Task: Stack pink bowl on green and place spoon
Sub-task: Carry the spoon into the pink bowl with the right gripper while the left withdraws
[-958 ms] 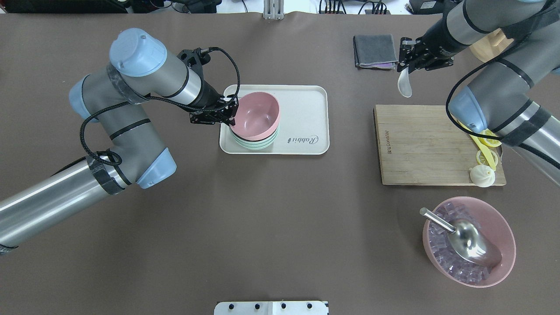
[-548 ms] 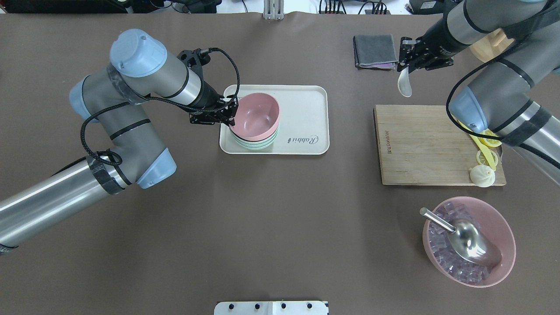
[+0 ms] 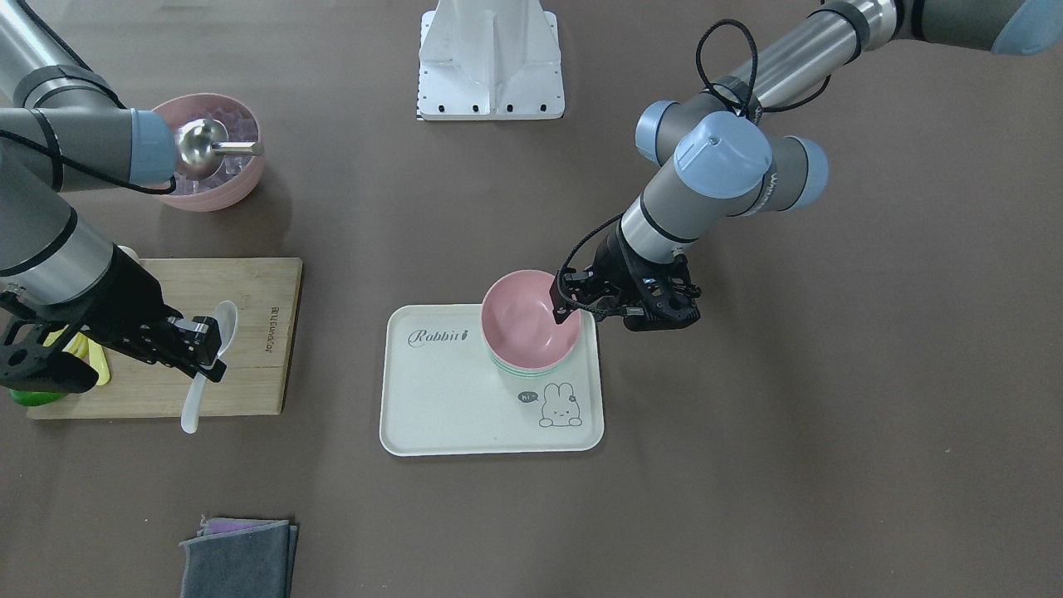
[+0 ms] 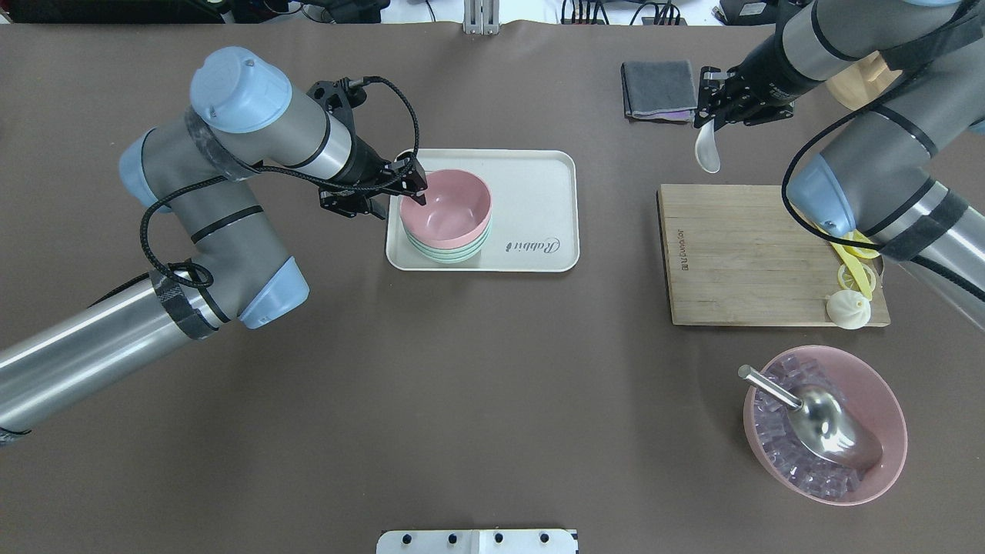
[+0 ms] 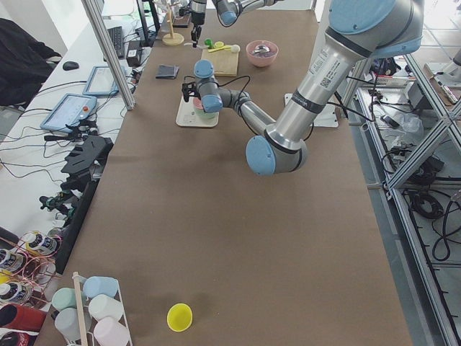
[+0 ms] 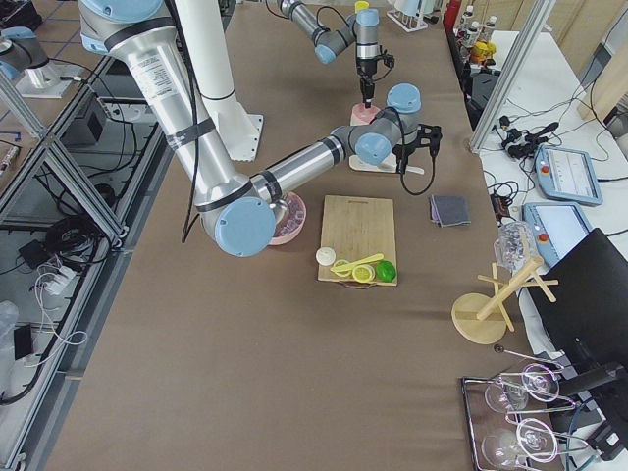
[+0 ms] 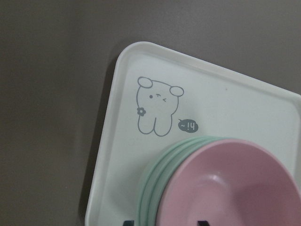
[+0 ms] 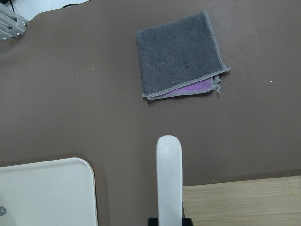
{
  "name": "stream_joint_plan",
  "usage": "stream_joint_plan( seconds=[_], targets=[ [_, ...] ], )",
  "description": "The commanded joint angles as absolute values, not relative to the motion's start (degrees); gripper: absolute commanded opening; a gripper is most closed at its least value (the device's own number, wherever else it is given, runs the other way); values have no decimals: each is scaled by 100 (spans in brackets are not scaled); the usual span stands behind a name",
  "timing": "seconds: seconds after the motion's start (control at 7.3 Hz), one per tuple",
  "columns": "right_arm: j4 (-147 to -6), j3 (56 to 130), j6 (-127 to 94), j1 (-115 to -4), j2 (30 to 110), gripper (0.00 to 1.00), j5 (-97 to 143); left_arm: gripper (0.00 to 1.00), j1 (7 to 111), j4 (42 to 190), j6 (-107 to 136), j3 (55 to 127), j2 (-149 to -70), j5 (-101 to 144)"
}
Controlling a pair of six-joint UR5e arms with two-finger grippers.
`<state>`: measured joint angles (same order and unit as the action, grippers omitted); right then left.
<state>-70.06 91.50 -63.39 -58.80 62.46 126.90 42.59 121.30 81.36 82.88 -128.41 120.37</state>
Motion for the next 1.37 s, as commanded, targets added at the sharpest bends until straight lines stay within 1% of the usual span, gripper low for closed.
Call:
stream_joint_plan(
  seconds=[0.0,0.27,0.41,0.55,0.68,0.82,1.1,1.23],
  targets=[
    [-7014,9316,-6547,-5836,6240,0,12691,98,4490,12120,8156,8375,-12841,12014],
    [-7005,9316,-7238,-5539,5821,0,12674,98,4981,12059,8095,8533,-12728,12189],
    [-7005,9299,-7312,-5311,5549,0,12613,98,5331,12059,8043,8726,-12405,12434],
    [-7005,9255,-7443,-5100,5259,0,12482,98,5613,12050,7459,9110,-11879,12524],
    [-6996,9237,-7810,-4793,4995,0,12037,98,5816,12041,6774,9314,-11378,12603],
    [-6944,9081,-8196,-4381,4679,0,11371,98,5949,12058,6541,9360,-11173,12621],
    [-5850,8187,-8682,-3983,4343,0,10638,98,6160,12129,6347,9718,-10595,12604],
    [-5601,7756,-8701,-3799,4124,0,10261,98,6396,12129,5806,9842,-10278,12612]
  ],
)
